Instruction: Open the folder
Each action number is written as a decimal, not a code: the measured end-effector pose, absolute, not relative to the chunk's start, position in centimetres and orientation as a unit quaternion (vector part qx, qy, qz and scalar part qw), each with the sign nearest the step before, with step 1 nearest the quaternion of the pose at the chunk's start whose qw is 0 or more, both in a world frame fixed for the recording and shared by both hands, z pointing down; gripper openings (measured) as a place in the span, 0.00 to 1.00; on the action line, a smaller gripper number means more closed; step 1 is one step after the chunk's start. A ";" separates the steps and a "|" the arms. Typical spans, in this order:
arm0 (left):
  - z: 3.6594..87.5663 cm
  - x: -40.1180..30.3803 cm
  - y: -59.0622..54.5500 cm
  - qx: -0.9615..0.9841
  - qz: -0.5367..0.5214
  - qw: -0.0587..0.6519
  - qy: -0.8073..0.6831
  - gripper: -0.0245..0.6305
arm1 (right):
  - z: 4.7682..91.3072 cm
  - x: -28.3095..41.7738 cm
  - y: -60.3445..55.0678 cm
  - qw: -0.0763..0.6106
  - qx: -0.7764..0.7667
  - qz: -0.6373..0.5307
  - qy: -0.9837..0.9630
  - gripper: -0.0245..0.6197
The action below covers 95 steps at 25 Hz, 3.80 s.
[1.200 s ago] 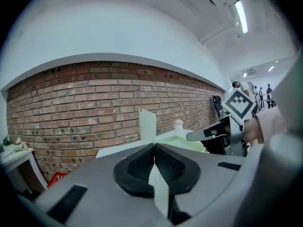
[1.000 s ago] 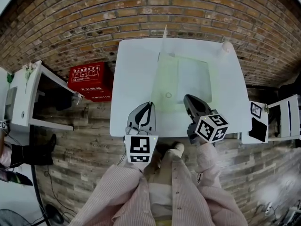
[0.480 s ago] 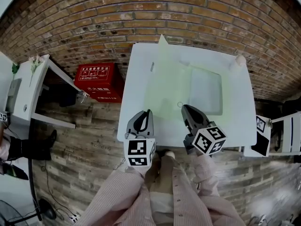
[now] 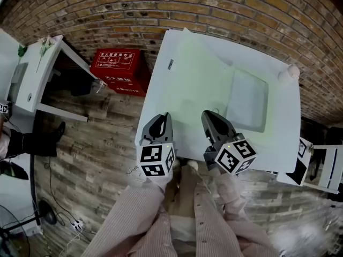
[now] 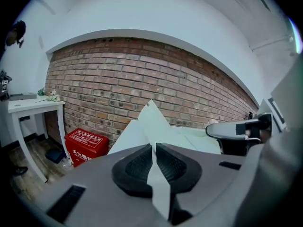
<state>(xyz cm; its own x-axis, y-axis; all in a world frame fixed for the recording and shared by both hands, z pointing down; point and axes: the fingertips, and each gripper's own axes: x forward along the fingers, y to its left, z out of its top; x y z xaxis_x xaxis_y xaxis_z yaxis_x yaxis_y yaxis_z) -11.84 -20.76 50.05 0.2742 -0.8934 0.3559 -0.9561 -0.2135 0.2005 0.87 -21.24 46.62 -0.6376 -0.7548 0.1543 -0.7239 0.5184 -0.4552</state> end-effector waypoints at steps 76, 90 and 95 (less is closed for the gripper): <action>57.6 -14.1 -22.2 0.727 0.272 0.297 -0.555 0.03 | 45.7 3.7 -22.0 0.035 -0.379 -0.272 0.884 0.05; 52.9 -10.4 -22.8 0.786 0.196 0.262 -0.524 0.03 | 42.9 6.0 -22.1 0.046 -0.409 -0.245 0.878 0.05; 50.6 -9.3 -23.2 0.813 0.155 0.222 -0.516 0.03 | 42.2 6.7 -22.5 0.047 -0.422 -0.230 0.876 0.05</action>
<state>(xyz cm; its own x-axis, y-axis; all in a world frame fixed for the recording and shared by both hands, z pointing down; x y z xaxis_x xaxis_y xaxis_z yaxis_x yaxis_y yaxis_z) -9.30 -23.19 50.55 0.4197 -0.7694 0.4816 -0.9074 -0.3691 0.2011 6.73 -22.55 42.16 -0.6400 -0.7601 0.1123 -0.7173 0.5387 -0.4419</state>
